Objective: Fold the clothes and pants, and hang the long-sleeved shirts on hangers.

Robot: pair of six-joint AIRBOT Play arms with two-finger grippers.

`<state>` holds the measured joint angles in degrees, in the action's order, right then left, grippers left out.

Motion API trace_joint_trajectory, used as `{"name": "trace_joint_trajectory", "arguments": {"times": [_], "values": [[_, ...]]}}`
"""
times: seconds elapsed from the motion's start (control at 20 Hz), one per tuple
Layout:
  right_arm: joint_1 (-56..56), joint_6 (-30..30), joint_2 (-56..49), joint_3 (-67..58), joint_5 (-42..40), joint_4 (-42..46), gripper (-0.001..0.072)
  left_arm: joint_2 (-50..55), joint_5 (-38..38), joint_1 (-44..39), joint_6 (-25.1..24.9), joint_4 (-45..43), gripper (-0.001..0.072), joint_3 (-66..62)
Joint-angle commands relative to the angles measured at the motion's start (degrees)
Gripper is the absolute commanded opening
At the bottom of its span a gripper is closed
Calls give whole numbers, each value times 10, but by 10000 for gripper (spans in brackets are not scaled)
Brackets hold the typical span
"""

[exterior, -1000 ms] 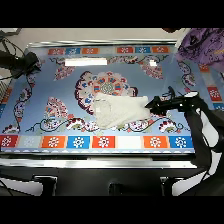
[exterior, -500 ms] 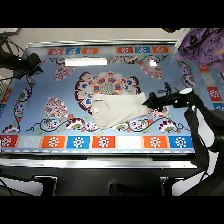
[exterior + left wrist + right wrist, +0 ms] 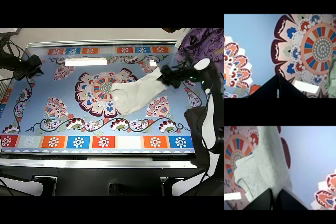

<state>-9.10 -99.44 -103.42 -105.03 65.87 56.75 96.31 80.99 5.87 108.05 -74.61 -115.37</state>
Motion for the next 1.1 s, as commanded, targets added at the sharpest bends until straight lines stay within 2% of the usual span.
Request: {"name": "trace_joint_trajectory", "arguments": {"times": [0.0, 0.2, 0.4, 0.75, 0.95, 1.05], "values": [[-33, -74, 1, -56, -1, 66, 36, 0, 3, 0, 0, 0, 18, 0], [-123, -84, 3, -73, -2, 16, 36, 0, 7, 0, 0, 0, 18, 0], [-204, -133, 19, -75, -2, 16, 35, -1, 7, 0, 0, 0, 18, 0], [-294, -304, 63, -75, 15, 77, 35, -2, 16, 0, 2, 0, 18, 0], [-297, -407, 99, -75, 36, 171, 35, -3, 33, -2, 7, 0, 18, 0], [-297, -438, 116, -75, 50, 205, 35, -6, 37, -3, 7, 0, 18, 0]]}}
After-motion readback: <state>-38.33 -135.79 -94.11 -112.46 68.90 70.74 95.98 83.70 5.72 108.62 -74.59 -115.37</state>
